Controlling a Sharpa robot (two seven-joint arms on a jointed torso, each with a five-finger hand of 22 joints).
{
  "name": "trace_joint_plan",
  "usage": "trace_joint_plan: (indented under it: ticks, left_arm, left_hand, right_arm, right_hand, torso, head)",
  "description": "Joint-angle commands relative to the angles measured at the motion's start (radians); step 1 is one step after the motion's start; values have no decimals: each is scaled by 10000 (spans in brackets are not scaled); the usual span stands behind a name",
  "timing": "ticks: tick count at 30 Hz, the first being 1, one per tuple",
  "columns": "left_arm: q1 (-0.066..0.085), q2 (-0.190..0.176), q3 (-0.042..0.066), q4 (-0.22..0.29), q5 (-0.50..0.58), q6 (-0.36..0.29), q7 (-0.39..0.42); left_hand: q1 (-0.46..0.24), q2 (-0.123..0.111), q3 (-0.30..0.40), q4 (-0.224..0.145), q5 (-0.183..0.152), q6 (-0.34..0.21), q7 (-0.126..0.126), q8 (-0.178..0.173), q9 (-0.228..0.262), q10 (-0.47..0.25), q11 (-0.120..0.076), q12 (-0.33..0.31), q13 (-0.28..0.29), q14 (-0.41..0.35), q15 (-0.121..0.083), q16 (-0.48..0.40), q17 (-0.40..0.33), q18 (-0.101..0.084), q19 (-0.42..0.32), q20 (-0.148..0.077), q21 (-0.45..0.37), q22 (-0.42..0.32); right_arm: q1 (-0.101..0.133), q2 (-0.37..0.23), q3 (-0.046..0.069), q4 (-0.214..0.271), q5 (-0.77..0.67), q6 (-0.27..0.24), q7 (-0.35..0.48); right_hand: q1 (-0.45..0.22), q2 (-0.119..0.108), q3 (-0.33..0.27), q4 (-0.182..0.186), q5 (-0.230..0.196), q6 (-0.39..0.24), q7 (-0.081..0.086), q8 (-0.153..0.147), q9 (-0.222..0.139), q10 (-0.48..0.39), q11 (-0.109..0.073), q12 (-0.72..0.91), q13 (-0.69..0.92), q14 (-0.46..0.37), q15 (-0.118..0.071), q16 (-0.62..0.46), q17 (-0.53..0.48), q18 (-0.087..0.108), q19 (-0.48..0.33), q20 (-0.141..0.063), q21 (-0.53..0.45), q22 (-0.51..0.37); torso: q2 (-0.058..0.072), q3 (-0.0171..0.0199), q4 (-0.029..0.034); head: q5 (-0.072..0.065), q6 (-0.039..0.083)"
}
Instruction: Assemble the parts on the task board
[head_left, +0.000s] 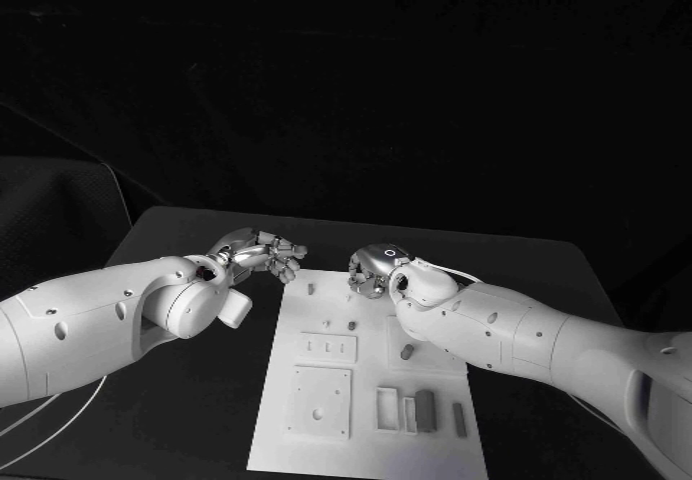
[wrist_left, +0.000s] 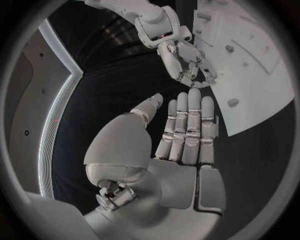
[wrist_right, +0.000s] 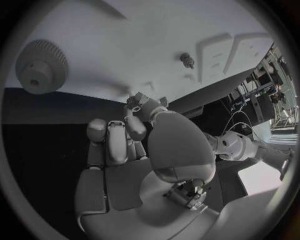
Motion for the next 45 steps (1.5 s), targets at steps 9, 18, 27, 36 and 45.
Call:
trace_joint_plan:
  ticks: [9,18,27,36,45]
  left_arm:
    - [18,9,11,-1,45,14,77]
    - [18,39,11,-15,45,29,72]
    - [18,74,11,-31,45,48,72]
    - [17,121,11,-93,45,94,42]
    - [17,131,11,-114,46,91,46]
  left_hand:
    - [-3,-88,12,67,33,-9,6,-46,-14,-74,21,-58,-15,92,4,-29,11,175,71,-26,-6,-12]
    - [-3,-89,13,69,32,-10,7,-49,-14,-75,21,-61,-16,93,4,-31,13,176,72,-26,-7,-14]
    - [-4,-90,15,71,32,-10,7,-52,-15,-76,22,-64,-17,93,4,-33,15,176,74,-26,-8,-15]
    - [-4,-91,17,73,32,-11,7,-55,-16,-77,22,-67,-19,94,4,-35,17,177,75,-26,-9,-16]
    - [-6,-92,18,75,32,-12,8,-58,-16,-78,23,-71,-20,94,4,-38,19,177,76,-25,-10,-17]
  right_arm:
    - [-6,-24,-9,19,-373,-38,-339]
    - [-7,14,-9,50,-309,19,-284]
    - [-7,36,-9,34,-296,-14,-299]
    - [-6,22,-8,5,-248,20,-322]
    - [-6,34,-8,1,-133,160,-291]
  right_hand:
    - [79,35,89,-8,55,561,504,20,8,-2,-72,50,8,62,-32,66,9,202,37,34,1281,14]
    - [77,33,99,-10,55,571,504,21,7,6,-75,53,8,68,-33,70,8,204,41,35,1285,17]
    - [73,30,106,-11,54,576,504,20,6,11,-76,55,8,73,-34,73,7,205,44,35,1287,19]
    - [-20,-105,174,-23,39,386,486,-131,-70,52,-84,48,-3,107,-36,88,-16,220,68,46,1302,48]
    - [-83,-96,305,-17,45,111,457,-308,-159,50,-74,11,-26,107,-34,75,-49,229,72,58,1291,67]
  torso:
    - [11,9,5]
    - [28,-2,9]
    - [42,-18,3]
    - [51,-32,4]
    - [62,-25,9]
  head:
    - [-5,-1]
    - [-6,5]
    - [-22,8]
    - [-49,-9]
    - [-62,-12]
